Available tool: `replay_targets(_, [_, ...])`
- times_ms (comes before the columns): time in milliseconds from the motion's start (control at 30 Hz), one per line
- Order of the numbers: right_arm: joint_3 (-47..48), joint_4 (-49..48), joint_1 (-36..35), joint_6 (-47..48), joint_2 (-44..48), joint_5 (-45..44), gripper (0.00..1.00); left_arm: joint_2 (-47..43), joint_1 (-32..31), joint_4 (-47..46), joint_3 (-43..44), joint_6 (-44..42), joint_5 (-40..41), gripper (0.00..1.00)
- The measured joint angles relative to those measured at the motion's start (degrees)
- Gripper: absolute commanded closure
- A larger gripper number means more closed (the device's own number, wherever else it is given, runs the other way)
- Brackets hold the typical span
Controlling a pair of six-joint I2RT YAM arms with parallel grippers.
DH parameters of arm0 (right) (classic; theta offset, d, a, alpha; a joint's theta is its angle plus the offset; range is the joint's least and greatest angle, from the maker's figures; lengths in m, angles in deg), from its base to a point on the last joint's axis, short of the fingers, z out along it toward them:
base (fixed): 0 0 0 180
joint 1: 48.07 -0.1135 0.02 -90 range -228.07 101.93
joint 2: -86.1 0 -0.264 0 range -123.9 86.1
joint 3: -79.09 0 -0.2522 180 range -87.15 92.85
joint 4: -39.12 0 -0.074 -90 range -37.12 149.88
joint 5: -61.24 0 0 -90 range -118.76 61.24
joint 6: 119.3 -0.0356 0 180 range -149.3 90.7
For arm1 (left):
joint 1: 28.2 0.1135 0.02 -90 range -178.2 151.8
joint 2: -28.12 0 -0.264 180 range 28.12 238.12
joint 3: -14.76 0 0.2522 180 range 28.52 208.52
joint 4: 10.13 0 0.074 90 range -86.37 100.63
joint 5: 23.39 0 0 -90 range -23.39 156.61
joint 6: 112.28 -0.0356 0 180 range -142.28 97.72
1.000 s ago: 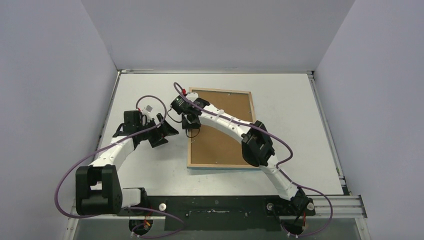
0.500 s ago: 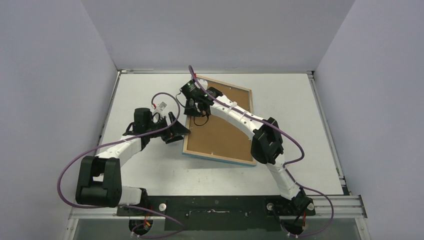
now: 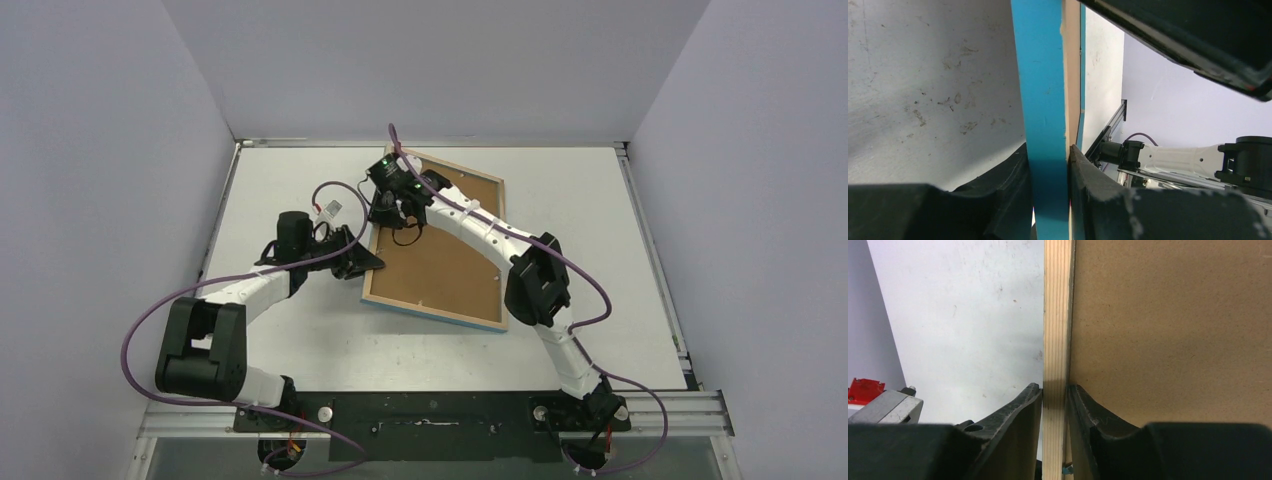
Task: Put the photo into the frame
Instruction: Turn over the photo frame at the center of the board.
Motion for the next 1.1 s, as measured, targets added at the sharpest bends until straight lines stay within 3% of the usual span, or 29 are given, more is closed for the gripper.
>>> replay_targets(133, [-0.1,0.3,0.8,-0.3,1.8,-0.2,0.51,-1.3,-0.1,1.4,1.1,-0.4,1.0,0.96])
replay_targets(267, [-1.9,0.5,2.3,0.3,6.3,-1.1,0.40,-2.0,0.0,4.8,4.1,-2.0,1.6,1.00])
replay_targets(467, [-3.3,1.1,4.9,2.7,13.7,-3.0,0.36,-2.1,0.0,15.1,12.6,-7.4,2.9,1.00])
replay_targets(800, [-3.3,3.3,9.3,4.1,18.0,-1.9,0.27,-0.9,-1.8,45.0,42.0,-28.5,13.4,1.00])
replay_targets(933, [-5.2,0.6,11.1,2.5,20.0,0.7,0.24,1.0,-7.1,50.6,50.5,-35.1,21.0,1.00])
replay_targets(1100, [-7.2,-2.0,13.4,-1.8,23.7,3.1,0.25,1.5,-13.1,51.5,52.5,-39.4,29.4,1.00])
